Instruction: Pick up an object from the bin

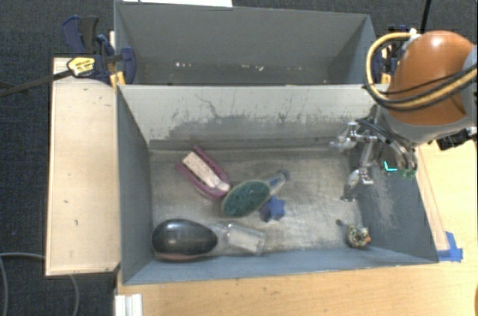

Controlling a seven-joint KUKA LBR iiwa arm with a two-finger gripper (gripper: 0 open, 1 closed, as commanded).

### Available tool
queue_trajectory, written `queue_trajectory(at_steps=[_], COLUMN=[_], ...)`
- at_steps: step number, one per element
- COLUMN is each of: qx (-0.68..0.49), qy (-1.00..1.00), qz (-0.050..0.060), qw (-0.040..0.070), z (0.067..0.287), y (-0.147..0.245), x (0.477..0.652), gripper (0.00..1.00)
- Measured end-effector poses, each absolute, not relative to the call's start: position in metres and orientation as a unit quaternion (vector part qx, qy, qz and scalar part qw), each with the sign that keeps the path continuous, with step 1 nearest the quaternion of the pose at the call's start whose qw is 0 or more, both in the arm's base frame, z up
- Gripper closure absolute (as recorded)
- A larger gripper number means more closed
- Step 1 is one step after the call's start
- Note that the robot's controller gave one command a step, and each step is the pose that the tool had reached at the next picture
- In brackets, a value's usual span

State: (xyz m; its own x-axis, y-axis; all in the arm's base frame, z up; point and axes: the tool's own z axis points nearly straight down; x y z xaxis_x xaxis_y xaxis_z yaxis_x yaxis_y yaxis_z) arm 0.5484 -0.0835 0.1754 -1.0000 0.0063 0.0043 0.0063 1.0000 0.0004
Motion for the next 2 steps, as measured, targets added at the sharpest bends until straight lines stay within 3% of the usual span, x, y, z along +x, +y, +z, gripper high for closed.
queue_trajectory(at_steps=[1,2], qx=[0.128,0.180], qy=[-0.992,-0.984], qz=[0.000,0.000], qw=[-0.004,-0.004], z=[0.072,0.073], y=[-0.006,0.059], x=[0.562,0.547], gripper=[0.00,0.00])
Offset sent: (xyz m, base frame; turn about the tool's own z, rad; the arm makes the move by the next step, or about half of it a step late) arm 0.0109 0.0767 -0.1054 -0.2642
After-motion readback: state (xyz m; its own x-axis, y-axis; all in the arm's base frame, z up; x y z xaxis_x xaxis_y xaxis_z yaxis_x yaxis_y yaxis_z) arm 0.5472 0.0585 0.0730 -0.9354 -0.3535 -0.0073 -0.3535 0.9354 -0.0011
